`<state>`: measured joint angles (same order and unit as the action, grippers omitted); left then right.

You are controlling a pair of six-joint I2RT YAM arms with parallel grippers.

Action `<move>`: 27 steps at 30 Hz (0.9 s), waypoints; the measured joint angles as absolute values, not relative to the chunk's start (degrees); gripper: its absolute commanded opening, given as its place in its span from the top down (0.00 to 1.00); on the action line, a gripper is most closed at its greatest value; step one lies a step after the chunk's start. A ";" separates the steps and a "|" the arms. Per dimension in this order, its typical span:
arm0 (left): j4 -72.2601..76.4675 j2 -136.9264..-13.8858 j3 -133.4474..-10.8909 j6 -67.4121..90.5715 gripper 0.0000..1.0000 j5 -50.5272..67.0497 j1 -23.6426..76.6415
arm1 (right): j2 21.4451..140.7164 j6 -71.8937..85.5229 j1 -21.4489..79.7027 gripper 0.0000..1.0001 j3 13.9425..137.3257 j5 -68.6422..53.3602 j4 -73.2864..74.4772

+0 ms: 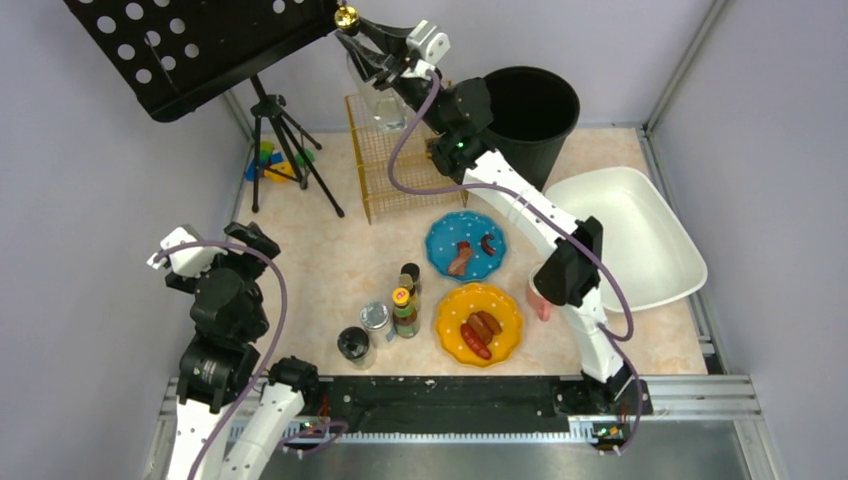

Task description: Clear the kitchen counter

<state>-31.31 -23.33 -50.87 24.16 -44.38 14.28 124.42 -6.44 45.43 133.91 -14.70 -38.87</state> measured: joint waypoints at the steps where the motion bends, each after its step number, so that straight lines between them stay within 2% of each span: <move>1: -31.29 -23.49 -50.87 24.16 0.02 -44.25 14.24 | 125.64 -6.46 44.91 1.00 135.11 -14.66 -38.85; 15: -31.46 -23.81 -50.87 24.14 0.02 -41.32 13.52 | 141.36 -6.72 40.45 1.00 145.62 -14.63 -37.52; 27: -31.48 -24.88 -50.87 24.16 0.02 -38.98 11.53 | 144.09 -6.92 36.64 1.00 146.36 -17.06 -48.40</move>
<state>-31.48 -24.88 -50.87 24.16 -38.98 11.53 144.09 -6.92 36.64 146.36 -17.06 -48.40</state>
